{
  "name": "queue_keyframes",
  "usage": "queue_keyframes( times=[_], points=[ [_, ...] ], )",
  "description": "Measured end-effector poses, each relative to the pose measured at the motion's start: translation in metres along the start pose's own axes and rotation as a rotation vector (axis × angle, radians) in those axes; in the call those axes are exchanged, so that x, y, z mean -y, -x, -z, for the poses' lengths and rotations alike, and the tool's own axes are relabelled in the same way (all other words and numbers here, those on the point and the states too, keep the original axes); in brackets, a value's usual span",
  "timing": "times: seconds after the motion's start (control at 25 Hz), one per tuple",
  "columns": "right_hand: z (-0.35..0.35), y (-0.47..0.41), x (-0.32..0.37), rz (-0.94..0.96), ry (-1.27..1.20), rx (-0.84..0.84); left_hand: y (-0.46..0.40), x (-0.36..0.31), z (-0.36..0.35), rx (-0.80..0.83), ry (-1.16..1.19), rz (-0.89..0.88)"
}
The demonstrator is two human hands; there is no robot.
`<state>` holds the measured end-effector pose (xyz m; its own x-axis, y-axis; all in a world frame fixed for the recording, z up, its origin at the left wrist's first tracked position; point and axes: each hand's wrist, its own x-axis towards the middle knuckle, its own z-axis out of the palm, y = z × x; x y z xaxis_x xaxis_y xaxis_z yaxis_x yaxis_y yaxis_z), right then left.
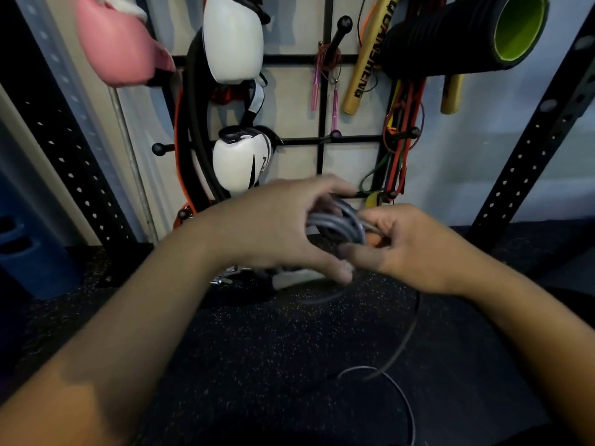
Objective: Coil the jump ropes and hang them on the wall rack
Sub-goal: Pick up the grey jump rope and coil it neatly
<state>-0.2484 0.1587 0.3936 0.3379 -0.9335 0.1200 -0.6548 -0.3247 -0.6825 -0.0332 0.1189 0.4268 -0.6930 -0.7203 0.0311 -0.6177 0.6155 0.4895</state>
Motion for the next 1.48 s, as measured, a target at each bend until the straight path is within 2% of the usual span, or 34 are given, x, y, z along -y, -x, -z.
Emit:
queue_keyframes(
  times=[0.04, 0.12, 0.32, 0.48, 0.6, 0.72, 0.84, 0.96, 1.04, 1.12, 1.24, 1.28, 1.4, 1.44, 1.48],
  points=[
    [-0.005, 0.0, 0.001, -0.014, 0.006, 0.026, -0.004, -0.008, -0.009, 0.034, -0.098, -0.009],
    [-0.008, 0.0, 0.002, -0.045, 0.015, 0.024, -0.011, -0.013, -0.021, 0.049, -0.121, -0.008],
    [-0.003, 0.002, 0.005, -0.024, -0.183, -0.078, -0.014, 0.003, -0.022, 0.109, 0.214, 0.09],
    [-0.008, -0.001, 0.009, 0.016, -0.219, -0.155, -0.01, 0.007, -0.025, 0.06, 0.291, 0.051],
    [0.002, -0.001, 0.006, -0.102, -0.456, -0.239, -0.005, 0.015, -0.018, -0.155, 0.587, 0.058],
    [0.01, -0.002, -0.001, -0.182, -0.431, -0.256, -0.012, 0.016, -0.021, -0.417, 1.119, 0.048],
    [-0.009, -0.004, 0.002, -0.129, -0.511, -0.225, -0.021, 0.003, -0.04, -0.642, 1.333, 0.113],
    [-0.029, -0.007, 0.01, -0.055, -0.733, -0.361, -0.024, -0.005, -0.055, -0.732, 1.31, 0.221],
    [-0.029, -0.009, 0.007, -0.055, -0.786, -0.368, -0.023, -0.001, -0.056, -0.684, 1.27, 0.247],
    [-0.02, -0.009, 0.003, -0.089, -0.755, -0.327, -0.022, 0.008, -0.05, -0.642, 1.173, 0.233],
    [0.003, -0.005, -0.002, -0.152, -0.606, -0.155, -0.013, 0.027, -0.026, -0.639, 0.79, 0.195],
    [0.007, -0.003, -0.002, -0.152, -0.532, -0.088, -0.008, 0.031, -0.014, -0.559, 0.657, 0.153],
    [0.006, -0.001, 0.003, -0.1, -0.342, 0.076, 0.001, 0.025, 0.005, -0.032, 0.29, 0.078],
    [0.002, -0.002, 0.006, -0.091, -0.334, 0.1, 0.0, 0.019, 0.001, 0.088, 0.212, 0.073],
    [-0.001, -0.003, 0.009, -0.081, -0.329, 0.106, -0.002, 0.015, -0.005, 0.13, 0.189, 0.068]
  ],
)
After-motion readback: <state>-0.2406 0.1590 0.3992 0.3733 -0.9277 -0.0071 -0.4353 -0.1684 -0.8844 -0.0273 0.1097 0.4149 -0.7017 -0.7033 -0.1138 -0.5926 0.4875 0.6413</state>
